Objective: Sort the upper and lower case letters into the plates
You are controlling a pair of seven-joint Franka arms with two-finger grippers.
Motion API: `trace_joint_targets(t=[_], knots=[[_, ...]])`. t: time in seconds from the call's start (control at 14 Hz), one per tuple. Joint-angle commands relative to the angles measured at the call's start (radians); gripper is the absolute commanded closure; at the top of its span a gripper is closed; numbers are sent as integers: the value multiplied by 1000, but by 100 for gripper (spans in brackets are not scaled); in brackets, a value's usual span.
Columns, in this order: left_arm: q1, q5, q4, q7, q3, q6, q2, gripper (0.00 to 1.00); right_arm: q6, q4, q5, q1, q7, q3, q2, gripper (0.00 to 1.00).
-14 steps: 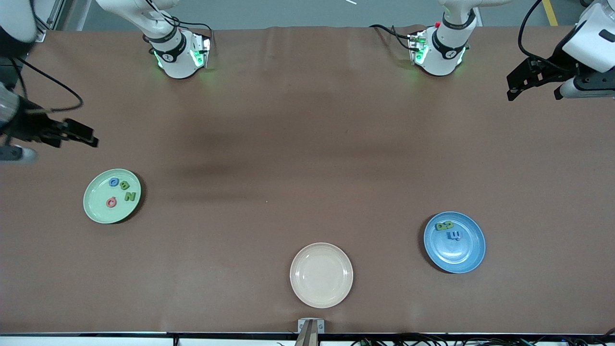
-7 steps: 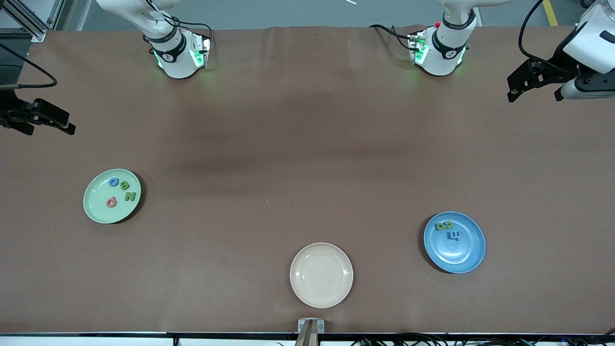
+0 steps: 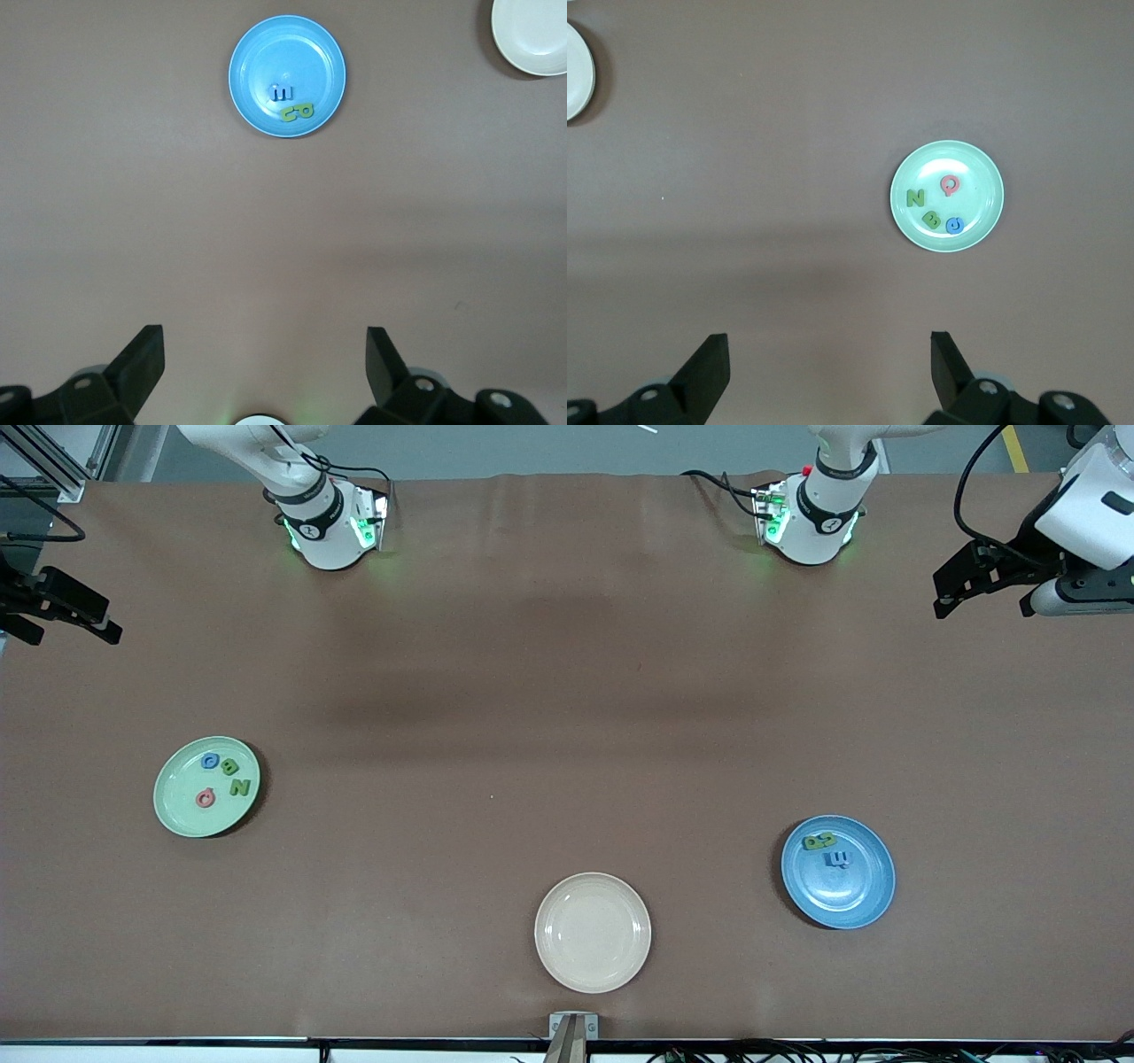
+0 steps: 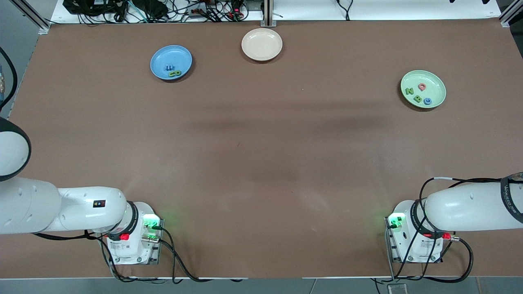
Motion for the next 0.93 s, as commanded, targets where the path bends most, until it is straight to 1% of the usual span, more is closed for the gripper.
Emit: trace_joint_targets(t=[0.0,0.57,0.72,0.86], knots=[[2,-11,-4,25,0,10,-5,0,3,5,-18,-6,3,0,-12,0],[0,-16,-1,25,0,13,-5,0,0,22,-27,-8,3,-1,-10,0],[2,-18,13,26,0,13,-2,0,0,24,-27,-8,3,-1,-10,0],[3,-18,41,26,0,13,24,0,0,24,-31,-12,3,-1,-10,0]])
